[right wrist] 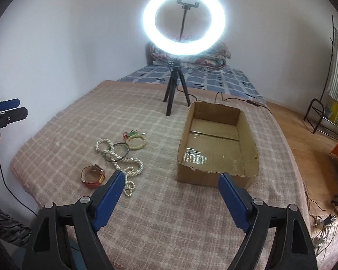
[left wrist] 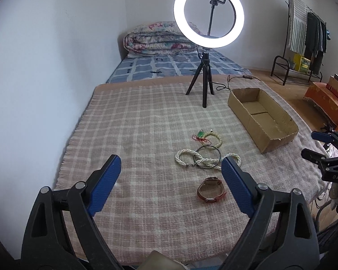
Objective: Organize jewelry
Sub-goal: 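Move the left tool to the brown watch while the right tool approaches the pearl necklace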
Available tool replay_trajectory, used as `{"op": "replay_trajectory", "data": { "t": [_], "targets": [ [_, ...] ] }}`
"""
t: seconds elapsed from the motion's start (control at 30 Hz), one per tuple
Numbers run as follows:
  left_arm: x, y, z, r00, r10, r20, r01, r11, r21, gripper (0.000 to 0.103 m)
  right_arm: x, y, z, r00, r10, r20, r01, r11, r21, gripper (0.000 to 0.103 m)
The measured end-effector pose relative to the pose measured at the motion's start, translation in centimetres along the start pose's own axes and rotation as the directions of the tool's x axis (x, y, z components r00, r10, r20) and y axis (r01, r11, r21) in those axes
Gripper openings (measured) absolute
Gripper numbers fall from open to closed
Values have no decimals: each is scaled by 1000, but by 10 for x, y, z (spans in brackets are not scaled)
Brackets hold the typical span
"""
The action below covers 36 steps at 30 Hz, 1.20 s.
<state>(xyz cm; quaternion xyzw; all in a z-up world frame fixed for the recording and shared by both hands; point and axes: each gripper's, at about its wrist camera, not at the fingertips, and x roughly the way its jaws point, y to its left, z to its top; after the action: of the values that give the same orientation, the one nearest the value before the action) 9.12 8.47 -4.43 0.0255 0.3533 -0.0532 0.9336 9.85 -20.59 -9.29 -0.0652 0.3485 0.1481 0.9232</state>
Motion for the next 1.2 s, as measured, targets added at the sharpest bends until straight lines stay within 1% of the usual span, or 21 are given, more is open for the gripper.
{"op": "replay_trajectory", "data": {
  "t": [0.1, 0.17, 0.23, 0.27, 0.3, 0.33, 0.4, 0.43, 0.5, 0.53, 0.6, 0.67, 0.7, 0.73, 0.8, 0.9, 1.0, 1.2],
  "targets": [
    [17, -4, -5, 999, 14, -32, -13, 1000, 23, 92, 15, 12, 2, 998, 48, -35, -50, 998, -36, 81],
    [29, -5, -11, 997, 33, -66, -31, 999, 31, 92, 26, 21, 1, 997, 46, -60, -51, 996, -75, 81],
    [43, -4, -15, 994, 14, -107, -12, 1000, 21, 92, 37, 25, -1, 994, 45, -100, -53, 996, -78, 81],
    [50, -3, -17, 991, 0, -136, 2, 1000, 8, 92, 44, 25, -2, 991, 57, -121, -65, 996, -60, 80],
    [58, -2, -20, 986, -14, -167, 13, 1000, -6, 87, 50, 23, -3, 987, 77, -141, -83, 996, -40, 75],
    [63, -2, -23, 982, -40, -187, 38, 999, -14, 69, 57, 23, -5, 981, 99, -164, -104, 994, -24, 69],
    [71, -4, -27, 969, -84, -233, 82, 996, -18, 50, 68, 25, -7, 974, 114, -198, -120, 993, -16, 66],
    [74, -6, -30, 963, -107, -247, 103, 994, -27, 49, 71, 27, -9, 973, 111, -203, -117, 993, -21, 66],
    [84, -8, -36, 944, -160, -290, 149, 987, -58, 48, 78, 34, -11, 969, 112, -220, -124, 992, -39, 66],
    [91, -9, -39, 930, -189, -317, 171, 982, -85, 40, 83, 38, -12, 965, 121, -232, -135, 990, -44, 66],
    [104, -10, -42, 901, -241, -361, 202, 969, -143, 32, 92, 42, -14, 954, 151, -258, -166, 986, -34, 66],
    [116, -11, -44, 874, -288, -392, 228, 955, -192, 32, 100, 45, -15, 946, 168, -279, -181, 983, -21, 66],
    [122, -13, -44, 865, -299, -403, 236, 951, -200, 32, 104, 46, -15, 943, 167, -286, -181, 983, -21, 66],
    [126, -15, -44, 860, -302, -411, 238, 950, -200, 32, 108, 46, -16, 941, 167, -293, -182, 983, -23, 66],
    [133, -18, -44, 857, -292, -425, 231, 954, -189, 32, 115, 46, -19, 936, 172, -307, -186, 982, -18, 66],
    [145, -15, -45, 843, -297, -449, 220, 951, -216, 32, 125, 41, -22, 927, 179, -331, -189, 982, 1, 66],
    [154, -15, -48, 829, -304, -470, 219, 949, -228, 27, 133, 39, -24, 925, 166, -341, -178, 984, -5, 66],
    [167, -18, -58, 810, -293, -508, 206, 953, -221, 27, 144, 43, -26, 920, 172, -352, -190, 982, -16, 64]
  ]
}}
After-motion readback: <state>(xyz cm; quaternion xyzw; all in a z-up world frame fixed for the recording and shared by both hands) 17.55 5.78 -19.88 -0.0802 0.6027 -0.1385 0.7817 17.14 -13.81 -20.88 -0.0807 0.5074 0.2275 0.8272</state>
